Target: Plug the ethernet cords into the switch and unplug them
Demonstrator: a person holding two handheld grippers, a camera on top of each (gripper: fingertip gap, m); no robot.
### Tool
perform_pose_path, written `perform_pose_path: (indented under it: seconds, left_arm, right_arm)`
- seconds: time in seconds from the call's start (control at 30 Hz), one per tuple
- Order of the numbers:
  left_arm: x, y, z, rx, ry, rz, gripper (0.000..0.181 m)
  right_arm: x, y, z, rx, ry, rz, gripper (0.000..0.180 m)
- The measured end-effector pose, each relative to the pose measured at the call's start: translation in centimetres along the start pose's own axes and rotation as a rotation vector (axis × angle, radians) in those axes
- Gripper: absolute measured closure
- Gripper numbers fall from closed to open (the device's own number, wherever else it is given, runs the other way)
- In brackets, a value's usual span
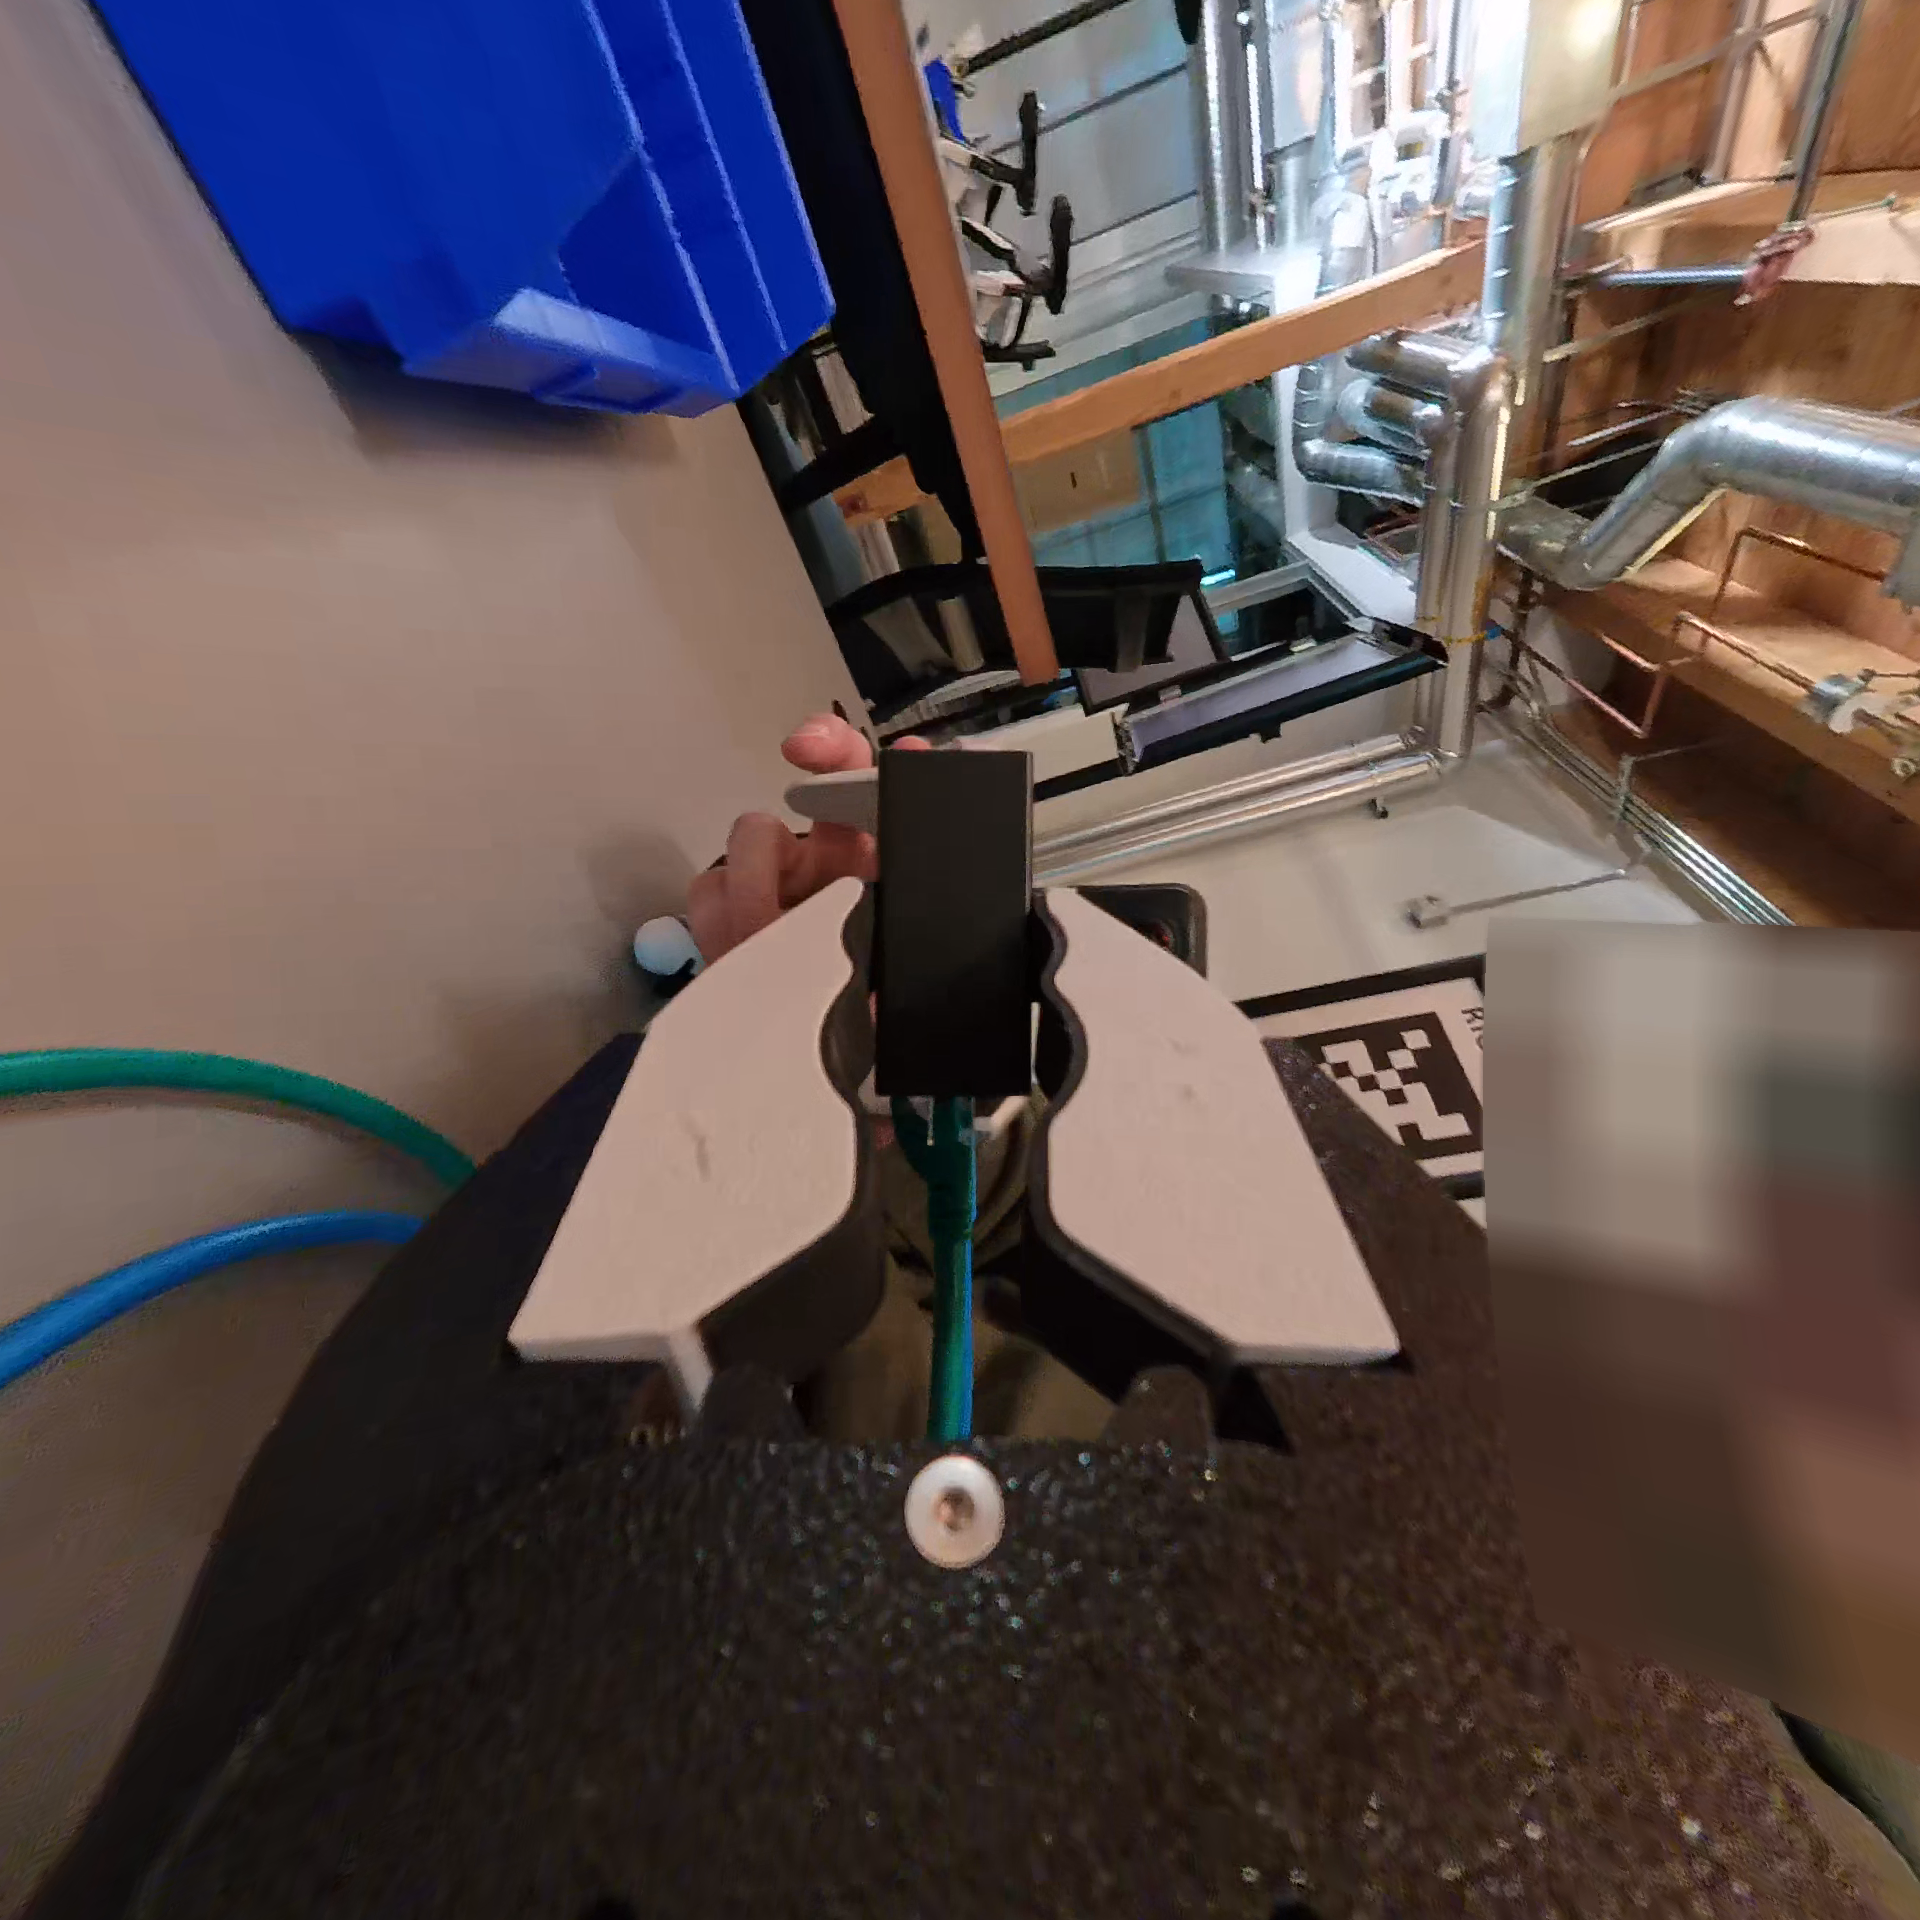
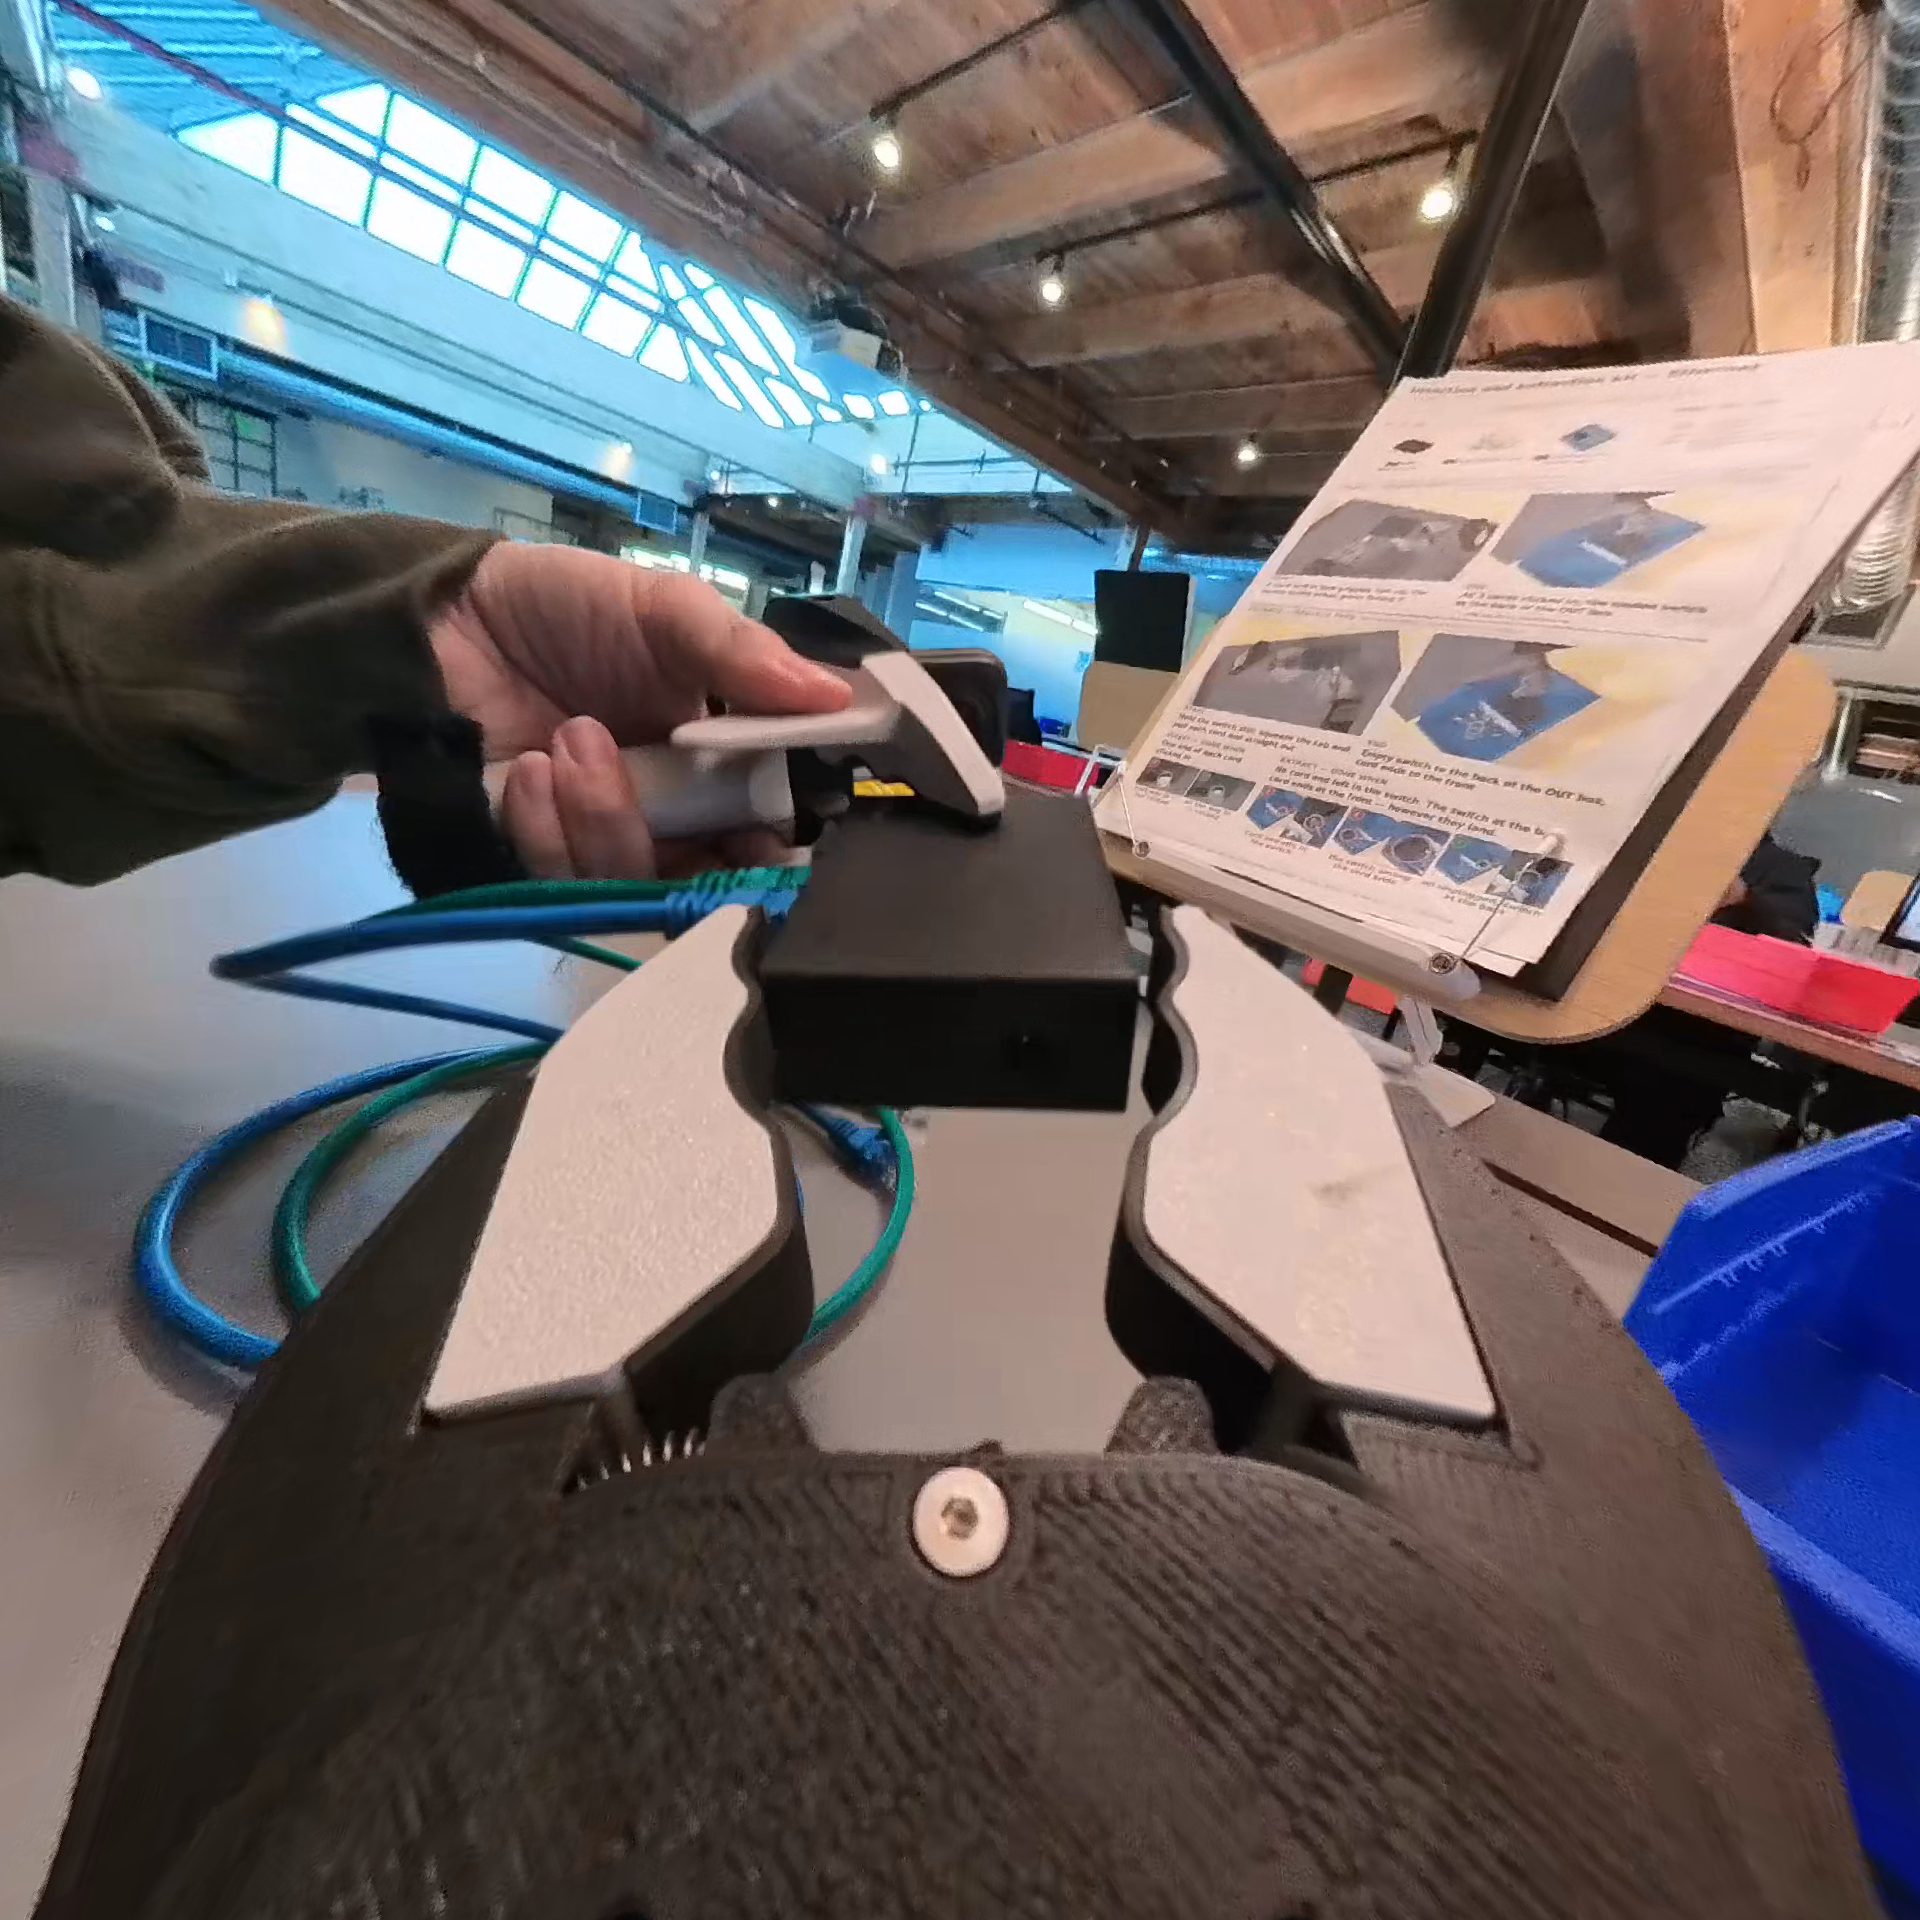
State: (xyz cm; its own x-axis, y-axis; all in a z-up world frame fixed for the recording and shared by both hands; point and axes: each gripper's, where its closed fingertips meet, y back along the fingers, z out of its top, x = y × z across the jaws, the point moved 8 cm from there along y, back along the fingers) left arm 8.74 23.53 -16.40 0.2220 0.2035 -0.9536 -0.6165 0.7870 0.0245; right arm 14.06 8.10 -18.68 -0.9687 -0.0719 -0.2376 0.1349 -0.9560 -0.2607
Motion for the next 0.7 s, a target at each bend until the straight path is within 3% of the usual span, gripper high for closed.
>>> perform_pose_path:
  seconds: [0.57, 0.7]
  left_arm:
    - [0.85, 0.21, 0.28, -0.097, 0.008, 0.046, 0.154]
    - [0.8, 0.19, 0.44, -0.094, -0.102, 0.082, 0.152]
  right_arm:
    - [0.08, -0.58, -0.39, 0.155, -0.004, -0.078, 0.116]
    - [-0.01, -0.62, -0.37, 0.16, -0.041, -0.084, 0.116]
